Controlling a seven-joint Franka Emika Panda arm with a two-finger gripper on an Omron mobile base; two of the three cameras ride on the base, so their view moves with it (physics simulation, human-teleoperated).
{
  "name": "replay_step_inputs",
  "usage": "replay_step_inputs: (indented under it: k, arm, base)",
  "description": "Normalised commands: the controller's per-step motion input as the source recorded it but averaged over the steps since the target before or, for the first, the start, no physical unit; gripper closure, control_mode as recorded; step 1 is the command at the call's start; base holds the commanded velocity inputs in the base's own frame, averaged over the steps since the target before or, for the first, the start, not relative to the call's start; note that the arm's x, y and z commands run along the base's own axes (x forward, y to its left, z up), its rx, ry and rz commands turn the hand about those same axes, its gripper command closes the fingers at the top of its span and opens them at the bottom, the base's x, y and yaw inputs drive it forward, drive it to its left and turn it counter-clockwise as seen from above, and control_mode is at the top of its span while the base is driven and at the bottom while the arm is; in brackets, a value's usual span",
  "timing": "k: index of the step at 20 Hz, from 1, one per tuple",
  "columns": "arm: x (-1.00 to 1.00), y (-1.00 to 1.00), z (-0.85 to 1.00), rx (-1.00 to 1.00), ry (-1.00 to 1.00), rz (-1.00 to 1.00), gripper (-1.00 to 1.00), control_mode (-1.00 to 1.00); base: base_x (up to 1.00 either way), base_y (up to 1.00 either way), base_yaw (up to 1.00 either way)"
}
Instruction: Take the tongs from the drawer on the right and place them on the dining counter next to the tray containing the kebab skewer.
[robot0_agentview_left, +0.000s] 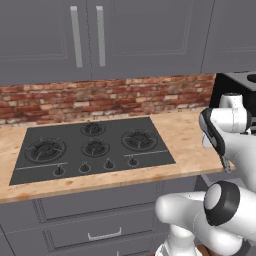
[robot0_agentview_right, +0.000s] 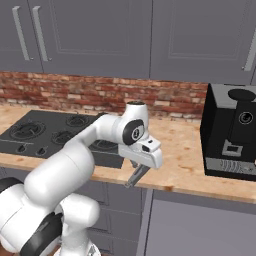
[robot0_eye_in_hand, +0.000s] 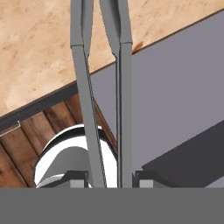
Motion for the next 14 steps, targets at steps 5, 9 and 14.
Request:
replay_step_inputs:
  k: [5,9,14]
  arm:
    - [0.0,0.0,0.0,0.0,0.0,0.0,1.0,-1.0]
    - [0.0,0.0,0.0,0.0,0.0,0.0,1.0,-1.0]
    - [0.0,0.0,0.0,0.0,0.0,0.0,1.0,-1.0]
  base:
    - [0.0,0.0,0.0]
    - [0.0,0.0,0.0]
    - [0.0,0.0,0.0]
